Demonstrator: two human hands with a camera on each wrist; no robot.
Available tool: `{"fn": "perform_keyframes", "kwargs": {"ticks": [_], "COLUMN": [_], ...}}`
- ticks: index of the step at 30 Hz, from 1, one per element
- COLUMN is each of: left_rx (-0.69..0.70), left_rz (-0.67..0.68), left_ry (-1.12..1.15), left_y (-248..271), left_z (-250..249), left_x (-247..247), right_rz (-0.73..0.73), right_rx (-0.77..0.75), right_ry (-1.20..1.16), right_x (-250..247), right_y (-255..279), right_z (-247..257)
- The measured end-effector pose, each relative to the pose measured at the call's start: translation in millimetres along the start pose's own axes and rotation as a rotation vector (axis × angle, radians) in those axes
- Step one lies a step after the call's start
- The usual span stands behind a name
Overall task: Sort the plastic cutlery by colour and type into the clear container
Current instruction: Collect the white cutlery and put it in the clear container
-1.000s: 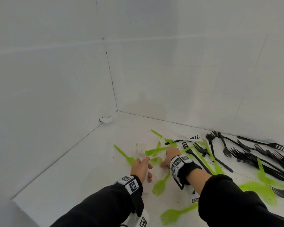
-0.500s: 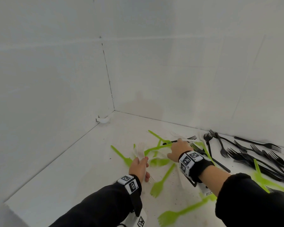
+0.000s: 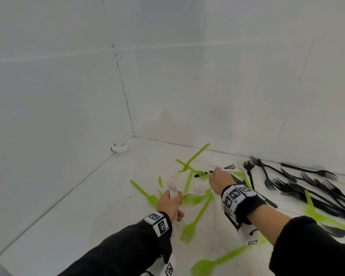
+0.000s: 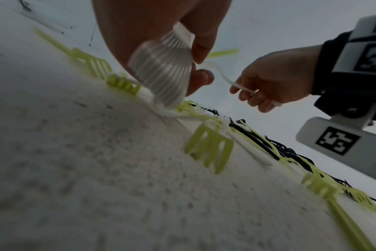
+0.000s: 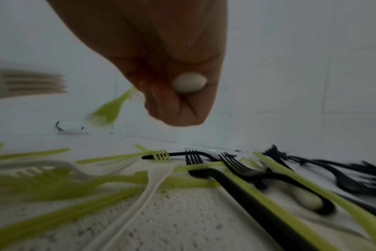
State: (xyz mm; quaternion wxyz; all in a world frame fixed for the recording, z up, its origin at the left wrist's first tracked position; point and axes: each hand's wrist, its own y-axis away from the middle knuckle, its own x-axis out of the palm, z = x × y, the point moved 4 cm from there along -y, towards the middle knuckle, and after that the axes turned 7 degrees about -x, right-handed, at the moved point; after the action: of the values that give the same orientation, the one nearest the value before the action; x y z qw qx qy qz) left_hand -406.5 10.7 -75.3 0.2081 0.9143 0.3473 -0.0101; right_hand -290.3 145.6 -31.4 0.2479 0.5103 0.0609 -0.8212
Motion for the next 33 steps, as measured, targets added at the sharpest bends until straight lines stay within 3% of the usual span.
{"fn": "perform_keyframes", "kwargs": {"ticks": [2,7,13,20,27,33], "left_rx": [0.007,0.025,0.023,0.023,-0.004,-0.061], "left_rz": [-0.002,0.011,-0.008,-0.02,-0.07,-0.036], "left_ry": [-0.019,-0.062,-0.055,-0.063,-0.007,0.057], "left_y": [-0.6,-0.4,-3.3,-1.6,1.0,6.0], "left_z": [0.4,-0.8,-3.6,-5.2,-3.9,0.8], "left_x": [5.1,17.0,19.1,12.1,-1.3,-6.3], "right_rz": [-0.014,0.195,0.151,0.203,0.085,0.277], "right_rx": [-0.007,0.015,0.022,0.068,0.059,0.083], "right_ry": [0.021,0.246,0.21,0.226,-0.086,-0.289], "right_x": [3.0,30.8,14.5,21.0,12.9,52.1], "right_y": [1.0,10.6,6.5,12.4,9.4,11.2], "right_z": [-15.7,-38.5,-34.9,-33.8,-5.7,32.2]}}
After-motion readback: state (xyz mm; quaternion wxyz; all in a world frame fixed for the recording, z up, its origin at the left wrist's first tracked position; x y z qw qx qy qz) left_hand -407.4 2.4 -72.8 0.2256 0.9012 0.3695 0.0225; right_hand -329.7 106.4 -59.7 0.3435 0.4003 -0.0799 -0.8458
